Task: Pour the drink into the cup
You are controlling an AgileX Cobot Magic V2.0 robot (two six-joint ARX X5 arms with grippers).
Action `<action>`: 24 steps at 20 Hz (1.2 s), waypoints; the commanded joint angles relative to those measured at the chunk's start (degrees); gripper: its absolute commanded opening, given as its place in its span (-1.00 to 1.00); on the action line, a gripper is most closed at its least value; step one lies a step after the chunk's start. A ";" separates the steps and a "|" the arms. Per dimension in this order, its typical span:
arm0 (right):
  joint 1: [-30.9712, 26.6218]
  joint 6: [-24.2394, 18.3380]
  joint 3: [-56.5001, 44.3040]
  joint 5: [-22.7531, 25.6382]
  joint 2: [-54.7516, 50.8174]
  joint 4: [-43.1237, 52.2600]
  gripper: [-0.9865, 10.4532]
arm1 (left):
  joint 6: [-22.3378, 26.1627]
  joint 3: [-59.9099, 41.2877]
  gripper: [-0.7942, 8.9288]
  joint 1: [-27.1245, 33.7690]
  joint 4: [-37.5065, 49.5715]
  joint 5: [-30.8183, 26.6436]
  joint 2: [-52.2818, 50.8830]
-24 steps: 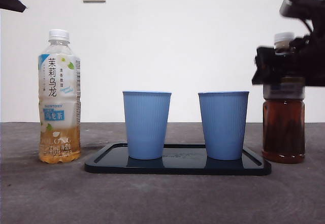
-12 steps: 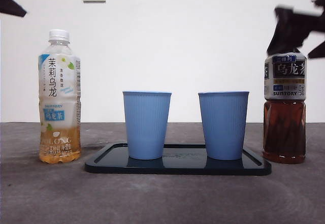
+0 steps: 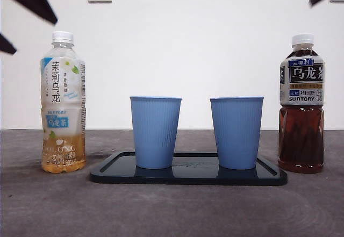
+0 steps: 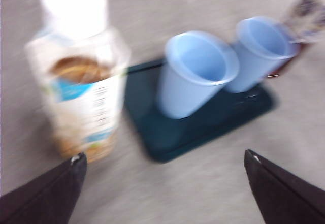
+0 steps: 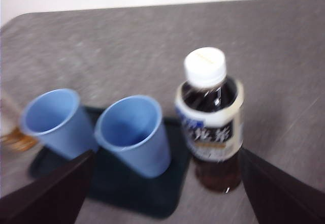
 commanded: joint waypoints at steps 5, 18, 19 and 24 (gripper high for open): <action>0.26 1.27 9.40 -1.25 -5.09 -11.61 -0.04 | -0.04 -0.59 0.18 -0.17 3.23 -7.72 3.98; 0.24 -0.44 12.37 -1.33 -7.65 -14.32 -0.04 | -2.82 -11.45 0.19 -0.33 24.92 -9.07 6.51; 0.24 -0.57 12.37 -1.33 -7.65 -14.34 -0.04 | -2.84 -12.00 0.19 -0.35 26.84 -9.07 7.17; 0.24 -1.27 12.37 -1.22 -7.67 -14.51 -0.04 | -3.21 -13.27 0.19 -0.61 34.27 -9.07 11.82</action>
